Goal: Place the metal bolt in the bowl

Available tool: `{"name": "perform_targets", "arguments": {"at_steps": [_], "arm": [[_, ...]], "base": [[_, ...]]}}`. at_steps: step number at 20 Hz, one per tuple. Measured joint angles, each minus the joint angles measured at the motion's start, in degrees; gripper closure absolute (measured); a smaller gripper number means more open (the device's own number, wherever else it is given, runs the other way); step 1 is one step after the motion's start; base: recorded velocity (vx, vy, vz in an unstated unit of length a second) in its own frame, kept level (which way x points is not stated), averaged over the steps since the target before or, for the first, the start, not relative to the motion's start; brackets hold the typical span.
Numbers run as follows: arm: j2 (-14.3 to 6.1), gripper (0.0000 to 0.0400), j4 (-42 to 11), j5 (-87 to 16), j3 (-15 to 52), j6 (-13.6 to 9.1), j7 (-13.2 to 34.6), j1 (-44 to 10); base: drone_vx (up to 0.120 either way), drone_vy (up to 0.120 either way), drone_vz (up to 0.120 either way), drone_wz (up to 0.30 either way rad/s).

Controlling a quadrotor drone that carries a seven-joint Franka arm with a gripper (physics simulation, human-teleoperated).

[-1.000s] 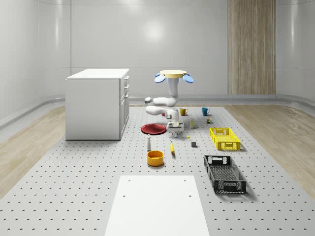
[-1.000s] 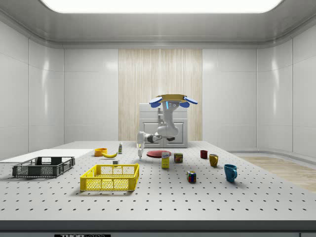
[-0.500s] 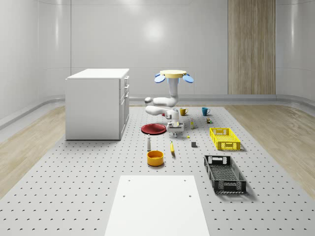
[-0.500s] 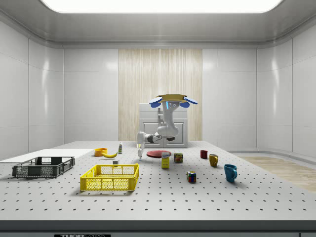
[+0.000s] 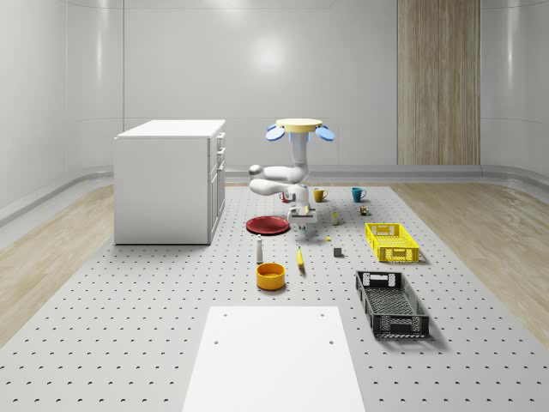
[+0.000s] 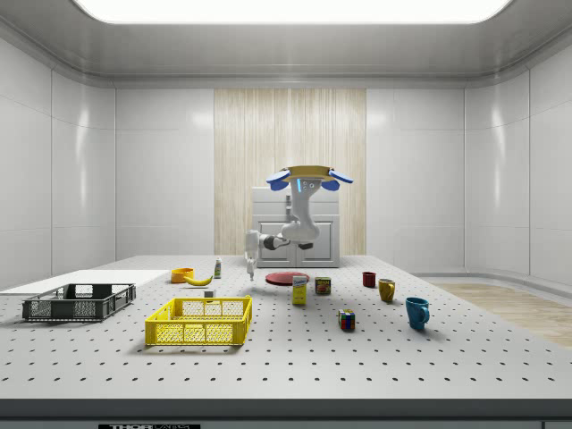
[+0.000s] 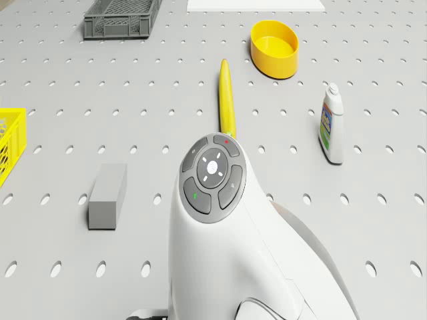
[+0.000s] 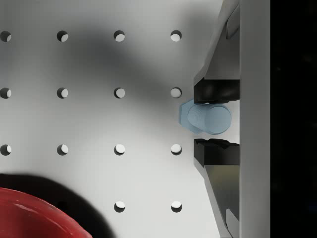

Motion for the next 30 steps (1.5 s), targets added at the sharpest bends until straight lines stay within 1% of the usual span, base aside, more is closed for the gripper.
{"name": "perform_targets", "arguments": {"at_steps": [10, 11, 25, 30], "arm": [[-0.67, 0.03, -0.12, 1.11, 0.95, 0.37, 0.13, -0.16], [-0.74, 0.03, -0.12, 1.16, 0.98, 0.43, 0.14, -0.17], [-1.65, 0.03, -0.08, 1.61, 1.2, 1.26, 0.32, -0.42], [-1.94, 0.03, -0.07, 1.73, 1.24, 1.53, 0.38, -0.49]], "base": [[0.12, -0.12, 0.12, 0.0], [0.12, -0.12, 0.04, 0.0], [0.12, 0.0, 0.0, 0.0], [0.12, -0.112, 0.0, 0.0]]}}
